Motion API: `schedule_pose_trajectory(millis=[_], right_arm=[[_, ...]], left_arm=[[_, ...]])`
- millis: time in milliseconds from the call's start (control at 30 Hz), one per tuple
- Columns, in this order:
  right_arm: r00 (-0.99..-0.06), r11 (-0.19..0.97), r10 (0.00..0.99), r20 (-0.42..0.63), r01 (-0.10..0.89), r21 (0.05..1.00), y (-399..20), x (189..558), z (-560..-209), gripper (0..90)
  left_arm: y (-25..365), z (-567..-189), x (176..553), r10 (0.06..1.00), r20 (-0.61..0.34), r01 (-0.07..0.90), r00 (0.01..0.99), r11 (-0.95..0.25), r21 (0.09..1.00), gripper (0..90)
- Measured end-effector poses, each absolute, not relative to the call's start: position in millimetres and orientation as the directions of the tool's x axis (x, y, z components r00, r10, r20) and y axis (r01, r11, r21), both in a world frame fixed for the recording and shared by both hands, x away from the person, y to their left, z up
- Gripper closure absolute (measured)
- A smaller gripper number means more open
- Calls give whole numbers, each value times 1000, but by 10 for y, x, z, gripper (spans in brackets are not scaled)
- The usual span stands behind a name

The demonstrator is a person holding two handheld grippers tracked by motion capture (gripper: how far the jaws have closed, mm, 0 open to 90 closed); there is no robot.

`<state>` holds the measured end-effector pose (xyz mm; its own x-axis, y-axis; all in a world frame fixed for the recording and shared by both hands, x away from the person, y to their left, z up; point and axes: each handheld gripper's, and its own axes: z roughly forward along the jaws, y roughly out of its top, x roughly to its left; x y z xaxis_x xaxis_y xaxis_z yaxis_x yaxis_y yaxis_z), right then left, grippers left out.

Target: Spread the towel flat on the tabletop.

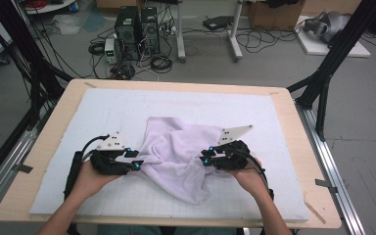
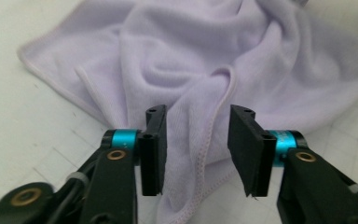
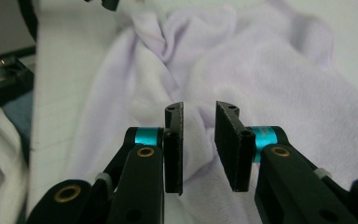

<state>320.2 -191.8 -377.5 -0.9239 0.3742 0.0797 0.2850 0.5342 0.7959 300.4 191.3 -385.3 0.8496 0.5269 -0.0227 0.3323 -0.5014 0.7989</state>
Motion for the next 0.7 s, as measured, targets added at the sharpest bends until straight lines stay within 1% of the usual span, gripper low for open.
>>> schedule_pose_trajectory(millis=[67, 167, 300, 400, 433, 500, 567, 600, 700], right_arm=[[-930, 540, 361, 71, 270, 797, -1933, 3128, -3751, 703], [-940, 576, 335, 72, 265, 774, -1887, 3027, -3836, 670], [-941, 607, 324, 93, 283, 742, -1799, 2976, -4058, 625], [-940, 637, 325, 105, 300, 710, -1716, 2982, -4230, 612], [-941, 652, 326, 92, 295, 699, -1691, 2987, -4277, 619], [-939, 653, 326, 107, 306, 692, -1651, 2994, -4366, 679], [-938, 641, 331, 97, 300, 706, -1666, 2995, -4396, 797], [-939, 636, 323, 121, 310, 706, -1680, 3001, -4402, 830], [-947, 635, 295, 129, 295, 714, -1728, 2994, -4384, 847]], left_arm=[[1905, -3817, 2993, 520, -18, 323, 854, -501, 803, 532], [1852, -3878, 2999, 504, -12, 321, 864, -533, 783, 534], [1741, -4050, 3042, 477, -31, 342, 878, -581, 738, 613], [1679, -4198, 3096, 483, -48, 370, 874, -599, 710, 662], [1664, -4243, 3109, 486, -56, 379, 872, -600, 704, 697], [1655, -4277, 3121, 491, -57, 381, 869, -593, 710, 754], [1669, -4256, 3115, 489, -52, 377, 870, -594, 710, 809], [1677, -4241, 3097, 494, -49, 376, 868, -589, 715, 829], [1713, -4158, 3011, 496, -42, 363, 868, -573, 735, 847]])
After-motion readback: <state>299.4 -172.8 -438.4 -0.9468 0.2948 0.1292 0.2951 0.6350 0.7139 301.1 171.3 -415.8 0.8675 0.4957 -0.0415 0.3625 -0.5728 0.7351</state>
